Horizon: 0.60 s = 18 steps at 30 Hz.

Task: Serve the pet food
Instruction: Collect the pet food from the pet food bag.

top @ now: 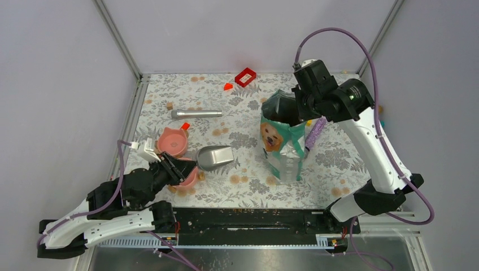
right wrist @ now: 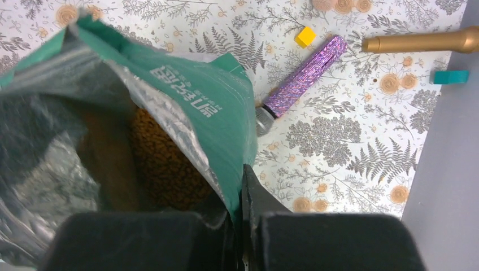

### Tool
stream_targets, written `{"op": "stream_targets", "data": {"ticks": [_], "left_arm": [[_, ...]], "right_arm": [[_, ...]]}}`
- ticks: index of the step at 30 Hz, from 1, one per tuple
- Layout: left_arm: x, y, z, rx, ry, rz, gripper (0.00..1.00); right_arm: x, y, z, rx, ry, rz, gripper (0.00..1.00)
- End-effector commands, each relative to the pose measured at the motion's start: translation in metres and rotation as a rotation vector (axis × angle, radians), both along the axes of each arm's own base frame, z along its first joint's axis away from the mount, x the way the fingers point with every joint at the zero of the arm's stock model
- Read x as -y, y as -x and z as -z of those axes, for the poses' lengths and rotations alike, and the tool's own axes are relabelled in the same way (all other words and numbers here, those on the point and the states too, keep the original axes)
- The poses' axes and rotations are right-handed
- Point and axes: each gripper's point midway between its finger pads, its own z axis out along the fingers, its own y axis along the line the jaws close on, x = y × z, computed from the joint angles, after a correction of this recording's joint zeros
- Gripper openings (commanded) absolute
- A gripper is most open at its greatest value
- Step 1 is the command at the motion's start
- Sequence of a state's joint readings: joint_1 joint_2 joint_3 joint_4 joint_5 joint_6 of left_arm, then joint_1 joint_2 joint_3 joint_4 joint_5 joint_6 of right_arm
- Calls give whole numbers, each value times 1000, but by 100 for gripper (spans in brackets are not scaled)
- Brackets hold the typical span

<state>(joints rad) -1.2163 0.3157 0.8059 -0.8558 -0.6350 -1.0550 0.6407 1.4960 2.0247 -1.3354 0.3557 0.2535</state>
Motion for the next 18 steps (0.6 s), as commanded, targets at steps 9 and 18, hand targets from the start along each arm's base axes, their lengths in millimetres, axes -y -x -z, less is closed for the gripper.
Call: {"op": "stream_targets", "data": {"ticks": [9, 18], "left_arm": [[3, 19, -112, 108, 342, 112, 0], [-22, 34, -123, 56, 515, 117, 0]], "right_arm": [[-114, 21, -21, 167, -128, -145, 0], [-183, 38, -5, 187, -50, -202, 0]]}}
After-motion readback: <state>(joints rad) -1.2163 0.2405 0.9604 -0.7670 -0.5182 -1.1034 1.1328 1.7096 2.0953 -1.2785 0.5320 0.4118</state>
